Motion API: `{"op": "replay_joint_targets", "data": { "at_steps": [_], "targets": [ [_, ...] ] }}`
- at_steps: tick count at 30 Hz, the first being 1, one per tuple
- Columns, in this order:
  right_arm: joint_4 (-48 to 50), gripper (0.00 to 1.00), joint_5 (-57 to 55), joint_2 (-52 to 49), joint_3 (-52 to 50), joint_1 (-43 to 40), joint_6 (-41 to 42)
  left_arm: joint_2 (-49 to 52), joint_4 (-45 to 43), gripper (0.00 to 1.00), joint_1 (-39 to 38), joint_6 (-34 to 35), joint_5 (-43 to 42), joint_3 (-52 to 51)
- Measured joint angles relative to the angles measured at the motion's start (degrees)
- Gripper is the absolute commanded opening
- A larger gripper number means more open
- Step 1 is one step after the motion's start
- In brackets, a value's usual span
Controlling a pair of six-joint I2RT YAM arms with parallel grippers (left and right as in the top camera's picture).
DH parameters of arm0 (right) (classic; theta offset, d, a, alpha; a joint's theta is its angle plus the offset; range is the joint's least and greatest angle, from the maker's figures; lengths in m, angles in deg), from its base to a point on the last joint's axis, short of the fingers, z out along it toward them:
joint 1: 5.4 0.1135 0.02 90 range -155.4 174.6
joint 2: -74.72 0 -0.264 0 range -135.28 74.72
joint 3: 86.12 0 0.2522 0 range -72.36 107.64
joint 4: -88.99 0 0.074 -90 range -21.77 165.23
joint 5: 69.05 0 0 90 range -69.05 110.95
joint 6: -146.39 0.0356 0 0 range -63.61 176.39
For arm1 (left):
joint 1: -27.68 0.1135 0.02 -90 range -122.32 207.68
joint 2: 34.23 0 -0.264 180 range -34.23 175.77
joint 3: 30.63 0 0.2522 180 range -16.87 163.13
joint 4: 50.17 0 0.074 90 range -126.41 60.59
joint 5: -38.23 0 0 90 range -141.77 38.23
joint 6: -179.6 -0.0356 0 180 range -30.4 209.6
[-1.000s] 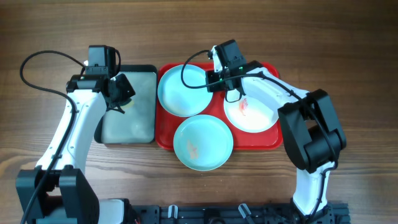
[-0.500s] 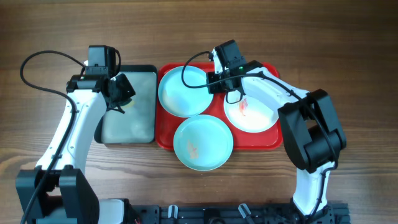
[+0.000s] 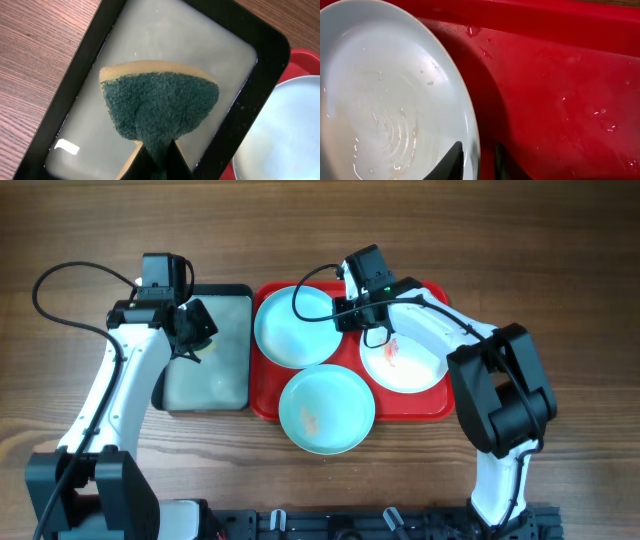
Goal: Clean dirty plates on tray and stack at the side
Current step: 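Lift the blue plate with the right gripper and carry it right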
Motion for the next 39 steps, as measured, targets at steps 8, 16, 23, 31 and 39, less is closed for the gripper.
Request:
{"op": "replay_joint_targets", "data": {
  "at_steps": [8, 16, 23, 31, 39],
  "targets": [
    [-1.16, 0.04, -0.15, 0.15, 3.56, -0.5, -0.72, 0.0, 0.17, 0.04, 0.0, 0.0, 0.0, 0.0],
    [-0.7, 0.04, -0.39, 8.11, 8.83, -0.74, 0.24, 0.0, 0.2, 0.04, 0.0, 0.0, 0.09, 0.0],
    [7.39, 0.04, -7.32, 8.09, 8.85, 6.49, 0.63, 0.0, 1.51, 0.04, -0.02, 0.0, 0.28, 0.0],
    [16.63, 0.04, -20.57, 7.65, 8.85, 14.67, -2.21, 0.0, 6.34, 0.04, -0.02, -0.15, 3.98, 0.0],
    [24.9, 0.04, -24.65, 2.69, 8.83, 14.93, -10.01, 0.0, 8.22, 0.04, 0.0, -0.13, 4.09, 0.0]
  ]
}}
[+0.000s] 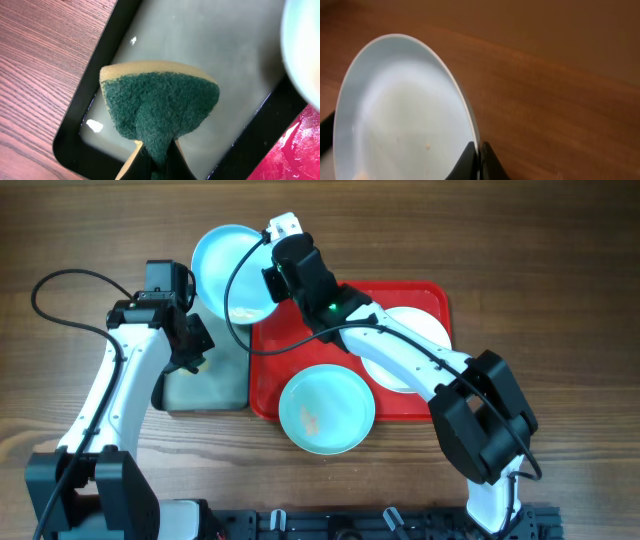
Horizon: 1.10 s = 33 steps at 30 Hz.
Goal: Clean dirty plates on tray and stack at the side
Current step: 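Lift the blue plate with the right gripper and carry it right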
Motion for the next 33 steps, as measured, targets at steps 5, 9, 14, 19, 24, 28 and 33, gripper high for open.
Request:
{"op": "replay_joint_targets", "data": {
  "at_steps": [5, 9, 14, 19, 24, 28, 33],
  "targets": [
    [8.52, 0.04, -5.03, -0.11, 0.0, 3.41, -12.79, 0.0, 0.02, 0.04, -0.02, -0.02, -0.15, 0.0],
    [18.21, 0.04, -10.84, -0.22, 0.0, 8.5, -26.64, 0.0, 0.02, 0.04, 0.0, 0.0, -0.15, 0.0],
    [24.52, 0.04, -13.9, -0.31, 0.02, 9.84, -36.83, 0.0, 0.0, 0.04, 0.0, 0.0, -0.15, 0.0],
    [28.37, 0.04, -14.45, -0.31, 0.02, 9.84, -38.29, 0.0, 0.0, 0.04, 0.0, 0.02, -0.15, 0.0],
    [28.55, 0.04, -14.73, -0.31, 0.02, 9.84, -39.85, 0.0, -0.28, 0.04, 0.0, 0.22, -0.15, 0.0],
    [28.5, 0.04, -14.73, -0.31, 0.02, 9.84, -40.0, 0.0, -0.28, 0.04, 0.0, 0.22, -0.15, 0.0],
    [27.08, 0.04, -14.73, -0.31, 0.02, 9.55, -39.98, 0.0, -0.28, 0.04, 0.0, 0.22, -0.15, 0.0]
  ]
}}
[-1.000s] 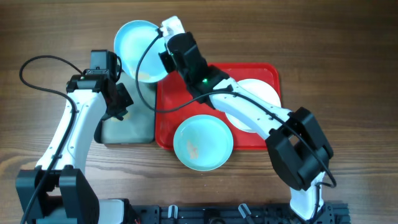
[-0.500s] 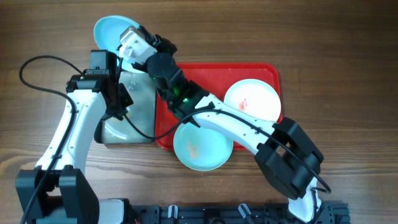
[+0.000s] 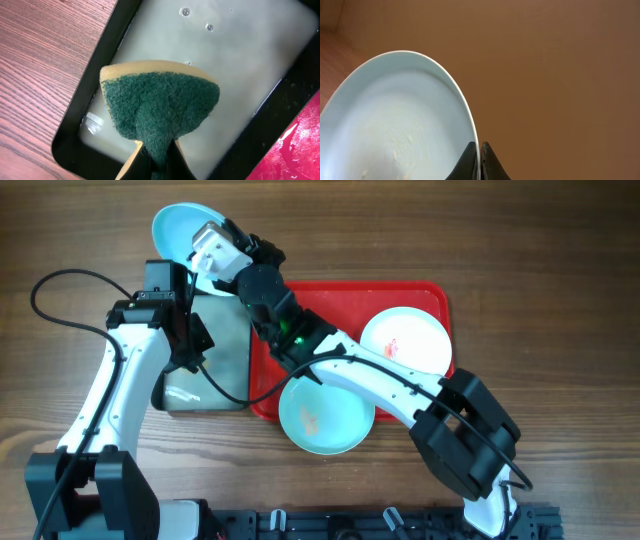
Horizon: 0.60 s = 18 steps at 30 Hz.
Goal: Clean dirty plates on tray and stack at the side
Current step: 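Lift the blue plate with the right gripper and carry it right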
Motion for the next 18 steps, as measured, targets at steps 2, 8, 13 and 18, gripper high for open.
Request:
{"op": "replay_joint_targets", "data": {
  "at_steps": [2, 8, 13, 18],
  "targets": [
    [-1.62, 0.04, -0.02, 0.0, 0.0, -0.15, 1.29, 0.0, 0.0, 0.04, -0.02, 0.0, 0.0, 0.0],
    [-2.4, 0.04, -0.02, 0.0, 0.0, -0.37, 7.23, 0.0, 0.0, 0.04, 0.0, 0.0, 0.0, 0.0],
    [-16.59, 0.04, 6.19, -0.02, 0.24, -3.74, 26.49, 0.0, 0.0, 0.04, 0.0, 0.0, 0.0, 0.0],
    [-24.44, 0.04, 22.56, -0.11, 0.24, -10.88, 42.86, 0.0, -0.04, 0.04, 0.0, 0.0, 0.0, 0.0]
  ]
}}
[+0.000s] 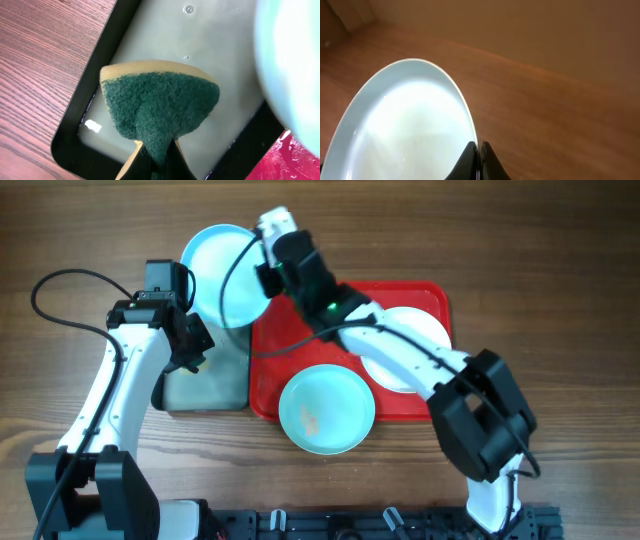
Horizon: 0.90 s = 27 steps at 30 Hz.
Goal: Clean dirty plates on tray and stack at the side
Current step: 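Lift the blue plate with the right gripper and carry it right, then lower the blue plate onto the table right of the red tray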
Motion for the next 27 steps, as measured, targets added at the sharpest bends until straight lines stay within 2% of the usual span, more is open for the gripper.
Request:
{"op": "replay_joint_targets", "data": {
  "at_steps": [5, 8, 14, 17, 19, 25, 26, 27],
  "targets": [
    [-10.43, 0.04, 16.37, 1.88, 0.02, -10.91, 9.79, 0.0, -0.13, 0.04, 0.0, 0.0, -0.02, 0.0],
    [-17.88, 0.04, 25.4, 4.92, 0.09, -22.08, 12.09, 0.0, -0.17, 0.04, 0.0, 0.0, 0.0, 0.0],
    [-32.92, 0.04, 28.46, 5.4, 0.33, -42.56, 12.5, 0.0, -1.49, 0.04, 0.0, 0.0, -0.02, 0.0],
    [-39.87, 0.04, 27.3, 5.4, 0.31, -53.29, 12.76, 0.0, -2.23, 0.04, 0.0, 0.0, 0.0, 0.0],
    [-44.19, 0.04, 21.86, 5.4, 0.28, -58.8, 12.94, 0.0, -2.32, 0.04, 0.0, 0.0, 0.0, 0.0],
    [-47.12, 0.04, 1.84, 5.4, -3.21, -63.06, 15.04, 0.0, -2.84, 0.04, 0.0, 0.0, -0.02, 0.0],
    [-47.12, 0.12, 0.68, 5.4, -3.43, -63.06, 15.1, 0.0, -2.86, 0.04, -0.02, 0.0, -0.02, 0.0],
    [-47.08, 0.37, -0.26, 5.4, -3.54, -63.06, 15.08, 0.0, -2.93, 0.04, -0.02, 0.0, 0.0, 0.0]
  ]
}}
